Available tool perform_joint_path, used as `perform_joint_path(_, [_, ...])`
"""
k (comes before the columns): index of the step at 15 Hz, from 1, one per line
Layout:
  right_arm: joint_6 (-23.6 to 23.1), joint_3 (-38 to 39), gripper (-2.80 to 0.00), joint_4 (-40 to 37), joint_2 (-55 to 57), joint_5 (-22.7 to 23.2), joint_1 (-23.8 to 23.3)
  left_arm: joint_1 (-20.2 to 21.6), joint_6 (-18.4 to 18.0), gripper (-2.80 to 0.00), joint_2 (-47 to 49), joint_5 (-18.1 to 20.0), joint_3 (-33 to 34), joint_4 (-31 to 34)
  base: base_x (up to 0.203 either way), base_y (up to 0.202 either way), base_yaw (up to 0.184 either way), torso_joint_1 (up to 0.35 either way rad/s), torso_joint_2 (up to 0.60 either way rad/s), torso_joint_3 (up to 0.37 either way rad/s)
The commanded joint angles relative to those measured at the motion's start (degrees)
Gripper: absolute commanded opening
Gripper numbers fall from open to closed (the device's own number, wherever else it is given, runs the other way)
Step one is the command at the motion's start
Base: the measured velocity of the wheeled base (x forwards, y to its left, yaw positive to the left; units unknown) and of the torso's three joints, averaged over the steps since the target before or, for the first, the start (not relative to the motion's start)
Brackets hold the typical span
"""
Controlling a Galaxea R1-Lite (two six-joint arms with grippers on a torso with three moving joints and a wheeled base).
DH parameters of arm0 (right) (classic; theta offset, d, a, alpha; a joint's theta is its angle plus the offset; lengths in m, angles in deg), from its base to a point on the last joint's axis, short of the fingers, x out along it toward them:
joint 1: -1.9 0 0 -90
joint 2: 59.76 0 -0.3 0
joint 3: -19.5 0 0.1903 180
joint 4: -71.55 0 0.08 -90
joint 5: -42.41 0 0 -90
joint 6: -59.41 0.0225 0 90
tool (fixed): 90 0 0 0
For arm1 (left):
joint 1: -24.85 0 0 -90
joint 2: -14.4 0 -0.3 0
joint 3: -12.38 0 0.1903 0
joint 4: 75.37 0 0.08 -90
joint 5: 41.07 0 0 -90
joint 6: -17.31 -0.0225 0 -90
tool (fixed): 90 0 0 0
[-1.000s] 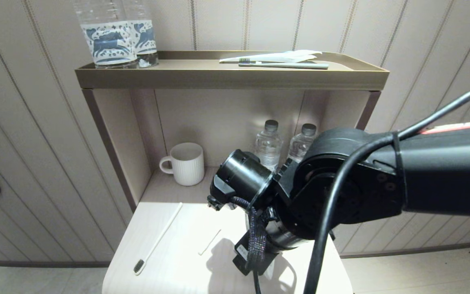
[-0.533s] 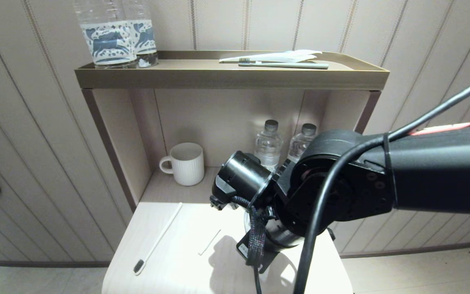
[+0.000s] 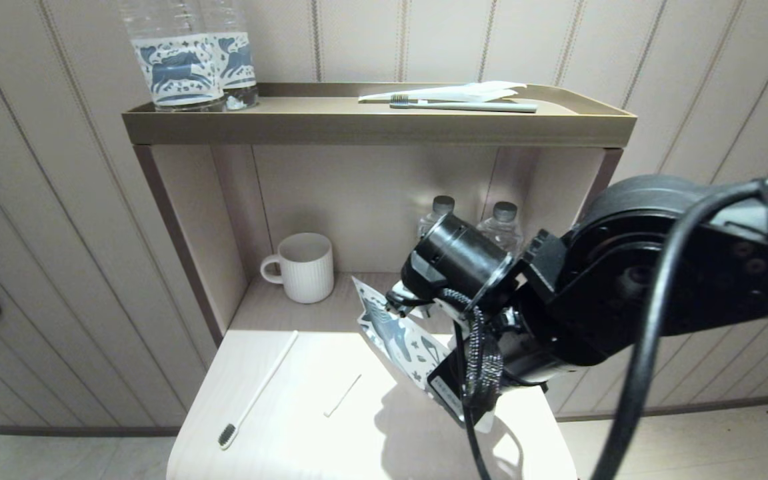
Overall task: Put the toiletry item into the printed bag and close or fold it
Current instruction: Pick up the storage bag
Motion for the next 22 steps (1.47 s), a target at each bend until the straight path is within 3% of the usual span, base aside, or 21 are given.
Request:
perform_joint_path(1, [-0.3,3.0,-2.80,0.8,-6.5,0.1,-1.9,0.0,0.0,-2.80,0.0,0.0,0.0,-0.1,0.000,0.000,0.000,0.000,0.00,0.000])
perform_joint_path(4, [-5.0,10.9,-2.80,6.5,-15.2,2.4,-6.6,0.0,0.0,-2.80,0.0,0.0,0.0,-0.1,0.000,0.000,0.000,0.000,0.00,0.000])
perform_joint_path(9, [-12.7,20.7,-2.80,8.3,-30.0,13.0,-13.2,0.0,-0.4,-2.80,0.0,-0.7,-0.1,0.4,0.000,0.000,0.000,0.000,0.00,0.000])
perform_joint_path(12, [-17.4,24.4,-2.80,8.0,-36.0,20.5,-14.3,0.0,-0.2,-2.80,1.5,0.9,-8.5,4.7,0.000,0.000,0.000,0.000,0.00,0.000])
perform_joint_path(17, [-18.6,25.7,-2.80,5.3,-38.5,21.0,-8.2,-0.1,0.1,-2.80,16.9,10.2,-21.6,7.3,0.000,0.000,0.000,0.000,0.00,0.000])
perform_joint_path(19, [-18.6,25.5,-2.80,3.9,-38.5,21.0,-3.7,-0.2,0.2,-2.80,24.6,17.1,-26.2,7.4,0.000,0.000,0.000,0.000,0.00,0.000])
perform_joint_path(20, [-18.5,25.4,-2.80,3.6,-38.3,21.0,-1.8,-0.2,0.2,-1.12,28.3,22.4,-28.8,7.6,0.000,0.000,0.000,0.000,0.00,0.000])
perform_joint_path(21, [-18.6,25.2,-2.80,3.6,-37.8,20.9,-1.0,-0.2,0.2,0.00,31.6,27.5,-31.3,7.7,0.000,0.000,0.000,0.000,0.00,0.000])
perform_joint_path(22, [-18.7,25.0,-2.80,3.6,-37.3,21.0,-0.7,-0.3,0.2,0.00,34.5,32.3,-33.5,8.0,0.000,0.000,0.000,0.000,0.00,0.000])
